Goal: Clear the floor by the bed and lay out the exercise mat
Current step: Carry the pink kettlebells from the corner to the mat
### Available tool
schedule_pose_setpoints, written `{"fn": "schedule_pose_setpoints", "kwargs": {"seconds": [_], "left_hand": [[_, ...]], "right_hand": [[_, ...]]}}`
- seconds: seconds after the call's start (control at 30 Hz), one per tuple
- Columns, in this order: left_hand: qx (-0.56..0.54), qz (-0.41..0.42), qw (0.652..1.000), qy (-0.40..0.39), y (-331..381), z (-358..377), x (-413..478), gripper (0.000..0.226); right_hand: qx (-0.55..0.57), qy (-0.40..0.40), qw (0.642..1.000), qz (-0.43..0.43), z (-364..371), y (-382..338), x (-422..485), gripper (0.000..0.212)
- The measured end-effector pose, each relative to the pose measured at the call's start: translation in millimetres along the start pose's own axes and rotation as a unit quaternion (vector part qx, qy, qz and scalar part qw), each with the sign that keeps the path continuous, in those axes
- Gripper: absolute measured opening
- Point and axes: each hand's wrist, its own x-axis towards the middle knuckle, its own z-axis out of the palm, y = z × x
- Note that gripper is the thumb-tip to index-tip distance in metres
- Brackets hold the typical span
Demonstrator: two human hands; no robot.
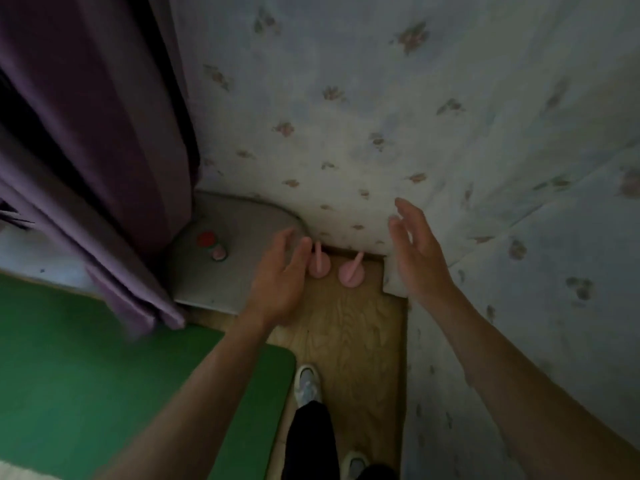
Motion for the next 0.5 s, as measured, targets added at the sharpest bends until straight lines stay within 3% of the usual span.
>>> {"fn": "schedule_pose_setpoints", "kwargs": {"seconds": [0.1, 0.4, 0.5], "left_hand": [[0.007, -0.013, 1.000, 0.009, -32.8, 19.5, 51.8, 0.037], [0.041, -0.110, 0.993, -0.023, -179.3, 100.6, 140.2, 0.049], [0.034, -0.132, 0.990, -0.022, -230.0, 137.5, 172.7, 0.027]], "right_hand": [[-0.020, 0.001, 1.000, 0.010, 30.6, 32.9, 50.5, 0.048], [-0.034, -0.037, 0.996, 0.077, 134.8, 191.3, 160.4, 0.051], [-0.051, -0.068, 0.993, 0.085, 167.0, 251.4, 197.9, 0.053]]}}
